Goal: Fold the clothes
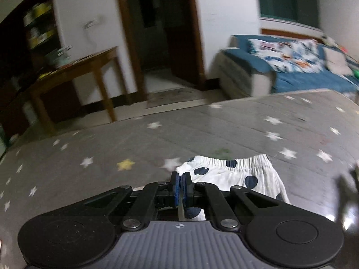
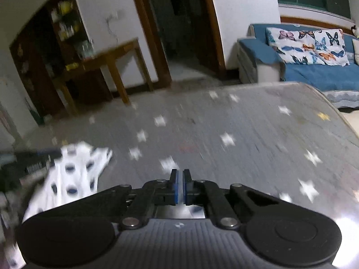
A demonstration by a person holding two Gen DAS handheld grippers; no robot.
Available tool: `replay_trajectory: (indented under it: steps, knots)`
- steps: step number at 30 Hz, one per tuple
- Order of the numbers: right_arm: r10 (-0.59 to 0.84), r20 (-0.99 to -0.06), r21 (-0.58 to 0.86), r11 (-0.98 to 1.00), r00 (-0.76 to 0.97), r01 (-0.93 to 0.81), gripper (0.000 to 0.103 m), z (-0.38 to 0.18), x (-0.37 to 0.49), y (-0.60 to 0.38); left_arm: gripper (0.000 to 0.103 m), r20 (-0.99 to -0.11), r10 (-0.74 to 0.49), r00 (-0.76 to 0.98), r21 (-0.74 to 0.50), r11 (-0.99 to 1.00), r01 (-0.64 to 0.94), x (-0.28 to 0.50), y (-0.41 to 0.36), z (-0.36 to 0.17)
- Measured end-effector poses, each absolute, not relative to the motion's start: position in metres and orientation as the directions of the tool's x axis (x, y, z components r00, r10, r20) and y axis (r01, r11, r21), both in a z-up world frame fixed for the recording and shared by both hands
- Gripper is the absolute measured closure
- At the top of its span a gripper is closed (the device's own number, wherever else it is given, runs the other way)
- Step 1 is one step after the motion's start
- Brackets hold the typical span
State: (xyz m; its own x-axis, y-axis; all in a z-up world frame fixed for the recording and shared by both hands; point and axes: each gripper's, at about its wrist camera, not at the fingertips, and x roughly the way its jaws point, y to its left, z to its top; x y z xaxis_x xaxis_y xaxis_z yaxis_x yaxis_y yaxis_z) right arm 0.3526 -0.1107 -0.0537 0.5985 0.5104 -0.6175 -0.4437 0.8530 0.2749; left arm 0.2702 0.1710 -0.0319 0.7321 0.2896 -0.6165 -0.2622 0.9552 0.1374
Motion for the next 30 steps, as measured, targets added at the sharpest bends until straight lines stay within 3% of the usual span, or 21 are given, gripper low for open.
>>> replay_trajectory:
  steps: [6,11,20,27,29,30]
  knots:
    - [0.468,-0.684,0.177,0.850,0.559,-0.496,0.083,-0.046,0.346,-0.101,0.095,-0.625,0.287,0.726,0.155,0.957,-0.244,0.268,0.184,-0.031]
    - [0.397,-0.781,0.128,0.858,0.483,-0.498,0.083,-0.071,0.332,-0.108,0.094,-0.604,0.208,0.770,0.136,0.978,-0.157,0.260,0.174,-0.020]
    - [0.437,-0.750,0.155,0.846,0.497,-0.510,0.082,-0.076,0.348,-0.086,0.094,-0.650,0.067,0.757,0.094,0.996,-0.007,0.266,0.143,-0.038]
    - [0.481,-0.718,0.155,0.815,0.503,-0.559,0.082,-0.080,0.384,-0.046,0.094,-0.668,0.064,0.742,0.098,0.995,0.003,0.276,0.146,-0.053]
    - [0.495,-0.709,0.168,0.810,0.502,-0.561,0.080,-0.081,0.395,-0.038,0.093,-0.668,0.073,0.740,0.102,0.995,-0.006,0.278,0.148,-0.056]
    - [0.506,-0.705,0.177,0.805,0.498,-0.567,0.073,-0.081,0.401,-0.034,0.093,-0.668,0.078,0.740,0.104,0.995,-0.011,0.279,0.150,-0.058]
